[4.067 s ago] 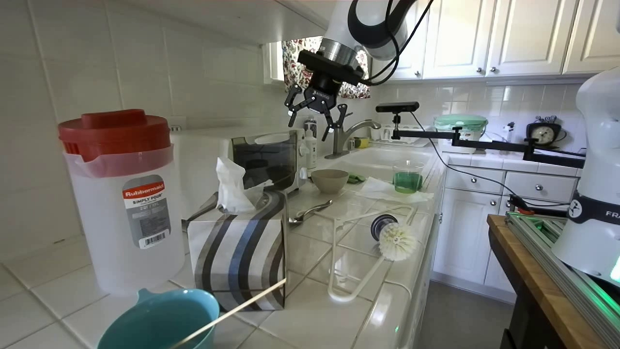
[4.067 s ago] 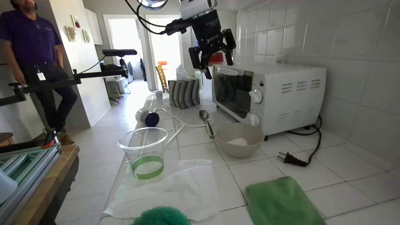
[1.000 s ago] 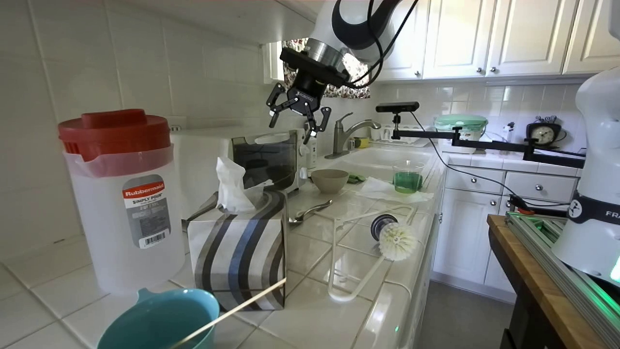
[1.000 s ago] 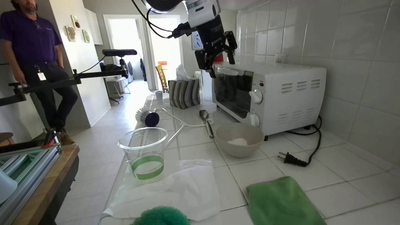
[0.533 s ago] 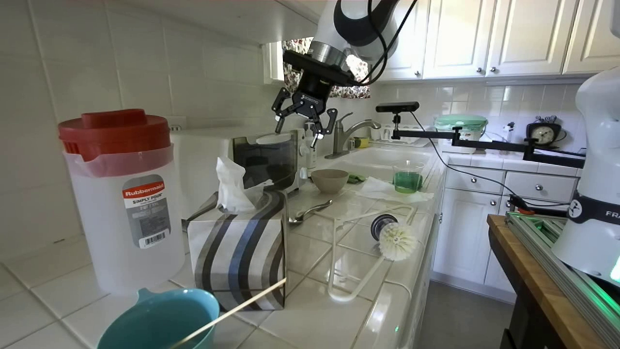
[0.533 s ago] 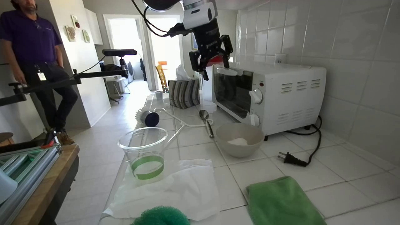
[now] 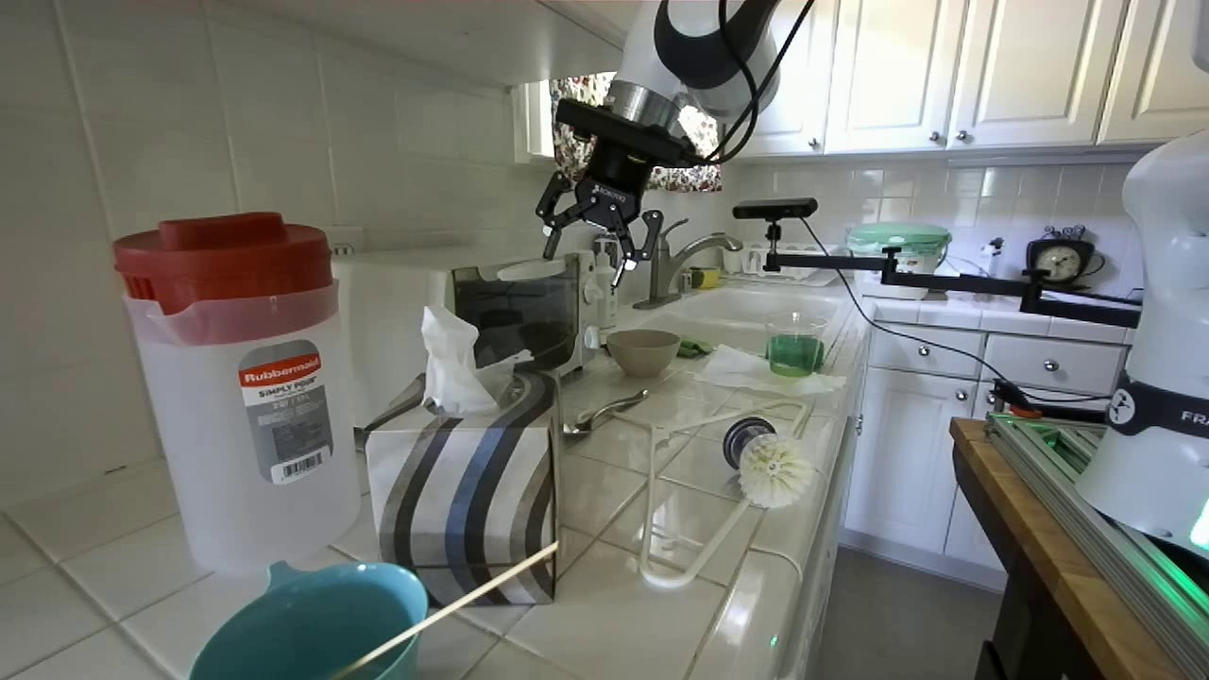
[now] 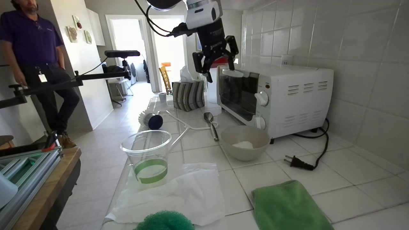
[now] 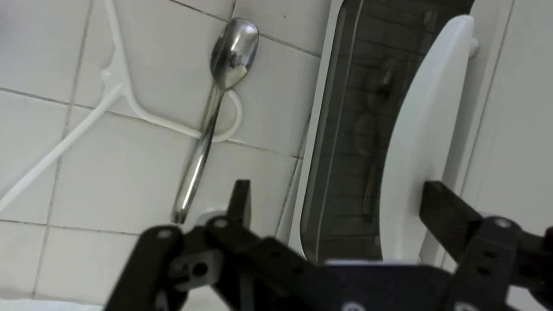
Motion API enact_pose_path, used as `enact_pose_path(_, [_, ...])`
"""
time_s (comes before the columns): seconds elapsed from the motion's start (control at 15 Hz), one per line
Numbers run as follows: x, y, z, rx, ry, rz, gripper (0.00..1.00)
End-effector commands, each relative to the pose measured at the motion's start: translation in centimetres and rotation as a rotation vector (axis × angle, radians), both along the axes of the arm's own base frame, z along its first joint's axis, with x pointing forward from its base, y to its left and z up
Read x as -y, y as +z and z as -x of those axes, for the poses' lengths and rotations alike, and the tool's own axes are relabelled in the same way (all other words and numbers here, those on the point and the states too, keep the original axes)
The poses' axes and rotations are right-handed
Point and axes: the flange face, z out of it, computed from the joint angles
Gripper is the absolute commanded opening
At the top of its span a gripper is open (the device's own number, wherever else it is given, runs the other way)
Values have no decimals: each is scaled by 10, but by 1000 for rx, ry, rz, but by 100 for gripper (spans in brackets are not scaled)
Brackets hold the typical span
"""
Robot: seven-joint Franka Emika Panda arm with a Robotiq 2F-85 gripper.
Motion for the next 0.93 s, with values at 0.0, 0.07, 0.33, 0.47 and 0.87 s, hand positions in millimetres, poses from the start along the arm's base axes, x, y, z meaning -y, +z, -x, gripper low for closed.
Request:
enact_pose_path(0.0, [1, -1, 6, -21, -17, -15, 100])
enact_pose_path(0.07, [2, 0, 7, -20, -19, -12, 100])
enact_pose_path(0.33, [4, 0, 7, -21, -22, -8, 100])
enact_pose_path(0.47, [4, -1, 6, -21, -22, -8, 100])
enact_pose_path(0.87, [8, -1, 6, -20, -24, -4, 100])
